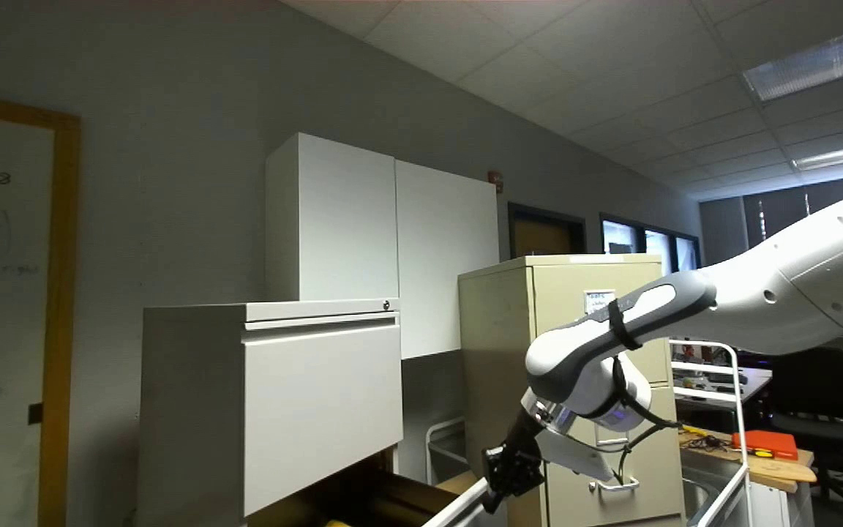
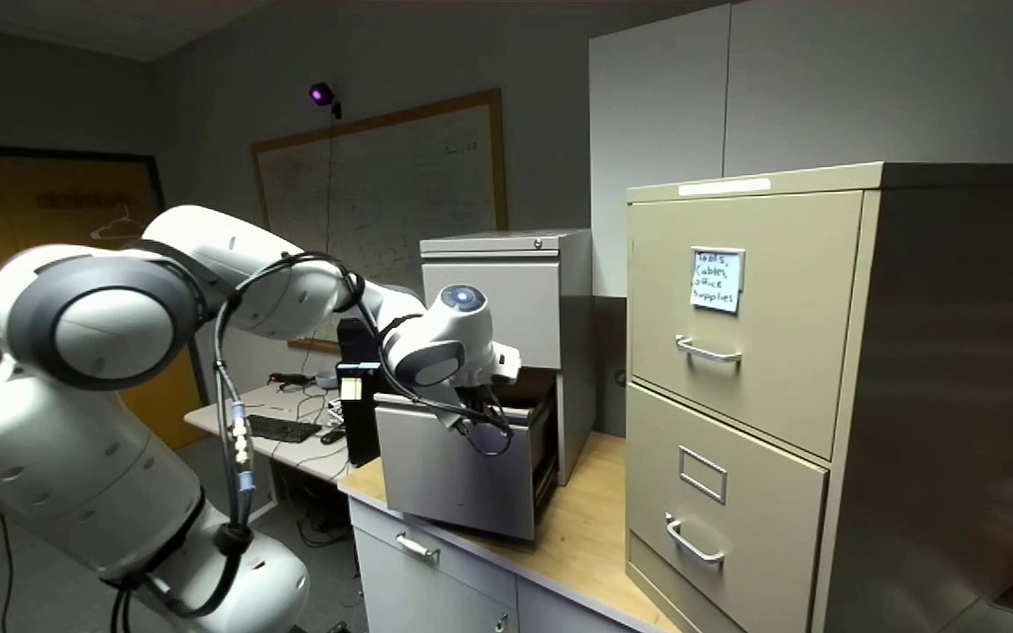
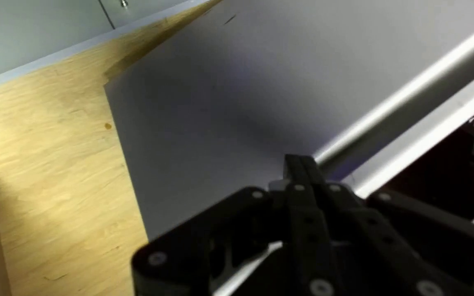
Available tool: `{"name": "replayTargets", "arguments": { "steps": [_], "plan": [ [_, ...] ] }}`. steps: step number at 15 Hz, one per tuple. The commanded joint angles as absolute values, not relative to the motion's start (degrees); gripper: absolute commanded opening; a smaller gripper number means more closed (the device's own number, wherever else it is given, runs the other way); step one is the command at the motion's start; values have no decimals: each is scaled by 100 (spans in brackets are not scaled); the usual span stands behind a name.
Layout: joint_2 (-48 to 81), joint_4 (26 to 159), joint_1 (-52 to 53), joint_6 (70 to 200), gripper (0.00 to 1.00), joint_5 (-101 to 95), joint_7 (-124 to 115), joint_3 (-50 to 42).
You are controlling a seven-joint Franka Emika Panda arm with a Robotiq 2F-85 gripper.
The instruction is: Close the bottom drawer of the white file cabinet
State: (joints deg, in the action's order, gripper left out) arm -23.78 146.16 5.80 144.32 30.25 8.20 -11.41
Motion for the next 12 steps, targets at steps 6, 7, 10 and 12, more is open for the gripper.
{"name": "replayTargets", "arguments": {
  "steps": [6,7,10,12],
  "plan": [
    [-1266,13976,834,14479,2,5683,2701,-1327],
    [-1249,13828,761,14415,2,5986,2908,-1306],
    [-1146,13428,565,14242,2,6690,3385,-1195],
    [-975,13095,473,14156,2,7074,3611,-1113]
  ]
}}
